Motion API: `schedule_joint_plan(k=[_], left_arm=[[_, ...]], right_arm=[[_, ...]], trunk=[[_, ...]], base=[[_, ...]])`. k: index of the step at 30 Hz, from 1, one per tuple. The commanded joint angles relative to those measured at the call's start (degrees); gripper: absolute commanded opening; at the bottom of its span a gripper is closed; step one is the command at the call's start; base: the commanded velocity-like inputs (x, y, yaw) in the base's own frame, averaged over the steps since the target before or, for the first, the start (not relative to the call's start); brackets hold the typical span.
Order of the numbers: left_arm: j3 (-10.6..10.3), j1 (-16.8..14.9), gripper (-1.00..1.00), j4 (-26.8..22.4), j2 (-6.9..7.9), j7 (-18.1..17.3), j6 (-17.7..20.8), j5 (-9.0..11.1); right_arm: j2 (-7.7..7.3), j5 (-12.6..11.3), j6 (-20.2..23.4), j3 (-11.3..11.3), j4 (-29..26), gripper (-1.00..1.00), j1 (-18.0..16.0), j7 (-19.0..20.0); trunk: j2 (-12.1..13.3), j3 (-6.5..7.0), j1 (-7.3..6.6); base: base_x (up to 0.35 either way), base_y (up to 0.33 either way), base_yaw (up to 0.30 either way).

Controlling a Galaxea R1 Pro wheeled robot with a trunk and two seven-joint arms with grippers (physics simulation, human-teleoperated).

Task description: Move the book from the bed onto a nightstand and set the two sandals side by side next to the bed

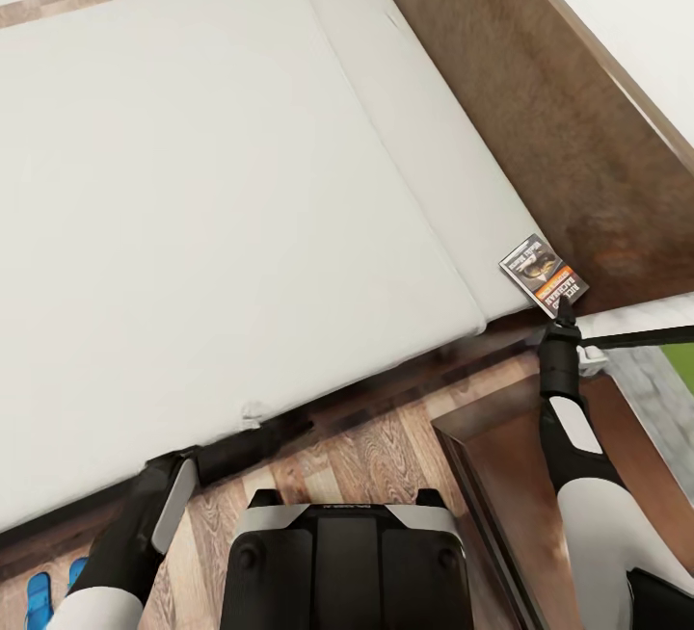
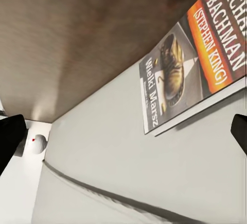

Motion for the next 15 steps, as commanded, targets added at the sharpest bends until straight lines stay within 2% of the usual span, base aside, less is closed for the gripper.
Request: schedule_joint_plan(k=[1,3,7,12,15], left_arm=[[-0.83,0.2,1.0,-0.06,-0.14,-0.27,0.47,0.4],[-1.52,0.44,1.0,1.17,-0.26,-0.4,0.41,0.86],[-2.09,0.85,1.0,9.58,-0.24,-2.6,-0.88,1.24],[-2.17,1.01,1.0,15.97,-0.1,-6.98,-5.19,1.19],[-2.15,1.05,1.0,22.51,0.19,-10.63,-10.27,1.14]], right_arm=[[-0.01,-0.48,-0.03,0.07,0.4,1.0,-0.02,0.29],[0.0,-0.48,-0.01,0.03,1.26,1.0,-0.02,0.29],[0.01,-0.47,-0.01,-0.05,2.43,1.0,-0.02,0.29],[-0.02,-0.47,-0.03,-0.06,2.69,1.0,-0.02,0.29],[-0.05,-0.47,-0.03,-0.08,2.75,1.0,-0.02,0.29]], trunk=[[-0.04,-0.02,0.01],[-0.04,-0.02,0.01],[-0.04,-0.02,0.01],[-0.04,-0.02,0.01],[-0.04,-0.02,0.01]], base=[[0.0,0.0,0.0],[0.0,0.0,0.0],[0.0,0.0,0.0],[0.0,0.0,0.0],[0.0,0.0,0.0]])
